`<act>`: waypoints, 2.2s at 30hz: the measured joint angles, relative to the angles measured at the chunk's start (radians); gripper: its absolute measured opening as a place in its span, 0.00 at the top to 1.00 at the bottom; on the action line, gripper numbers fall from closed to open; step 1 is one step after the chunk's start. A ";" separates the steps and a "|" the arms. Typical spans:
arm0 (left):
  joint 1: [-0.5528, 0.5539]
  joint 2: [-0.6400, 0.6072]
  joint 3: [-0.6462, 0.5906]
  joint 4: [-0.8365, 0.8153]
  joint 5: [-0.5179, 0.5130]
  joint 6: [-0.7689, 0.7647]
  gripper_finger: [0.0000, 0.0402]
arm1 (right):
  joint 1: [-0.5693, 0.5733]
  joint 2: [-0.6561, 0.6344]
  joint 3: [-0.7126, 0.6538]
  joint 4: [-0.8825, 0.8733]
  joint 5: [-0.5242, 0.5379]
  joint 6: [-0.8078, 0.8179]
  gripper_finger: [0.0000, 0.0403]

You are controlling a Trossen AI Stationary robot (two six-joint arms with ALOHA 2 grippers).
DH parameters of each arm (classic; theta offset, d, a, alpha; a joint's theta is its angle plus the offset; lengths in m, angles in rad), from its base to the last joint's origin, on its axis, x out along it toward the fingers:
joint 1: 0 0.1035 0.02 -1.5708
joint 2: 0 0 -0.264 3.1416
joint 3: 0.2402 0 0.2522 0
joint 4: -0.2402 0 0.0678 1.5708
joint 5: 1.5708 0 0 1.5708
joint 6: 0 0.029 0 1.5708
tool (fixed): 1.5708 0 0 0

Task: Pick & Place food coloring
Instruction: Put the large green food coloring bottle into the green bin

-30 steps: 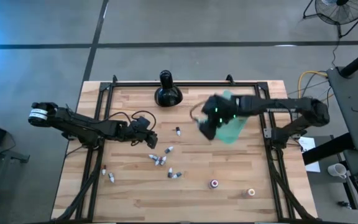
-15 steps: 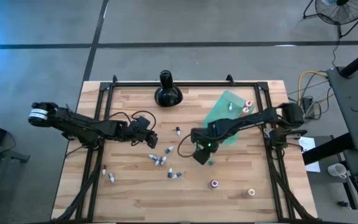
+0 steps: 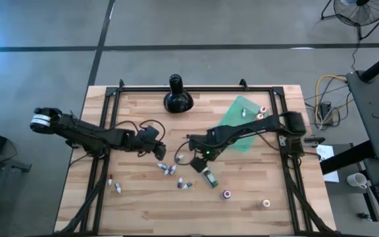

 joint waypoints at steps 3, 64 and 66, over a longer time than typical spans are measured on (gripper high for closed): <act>-0.024 0.000 0.000 -0.040 0.000 -0.002 0.80 | 0.011 0.080 0.083 -0.080 -0.002 0.000 0.33; -0.097 0.000 -0.080 -0.123 -0.117 0.001 0.80 | -0.022 0.222 0.238 -0.310 -0.123 0.030 0.66; -0.097 0.000 -0.080 -0.122 -0.117 0.001 0.80 | -0.022 0.222 0.232 -0.308 -0.105 0.029 0.67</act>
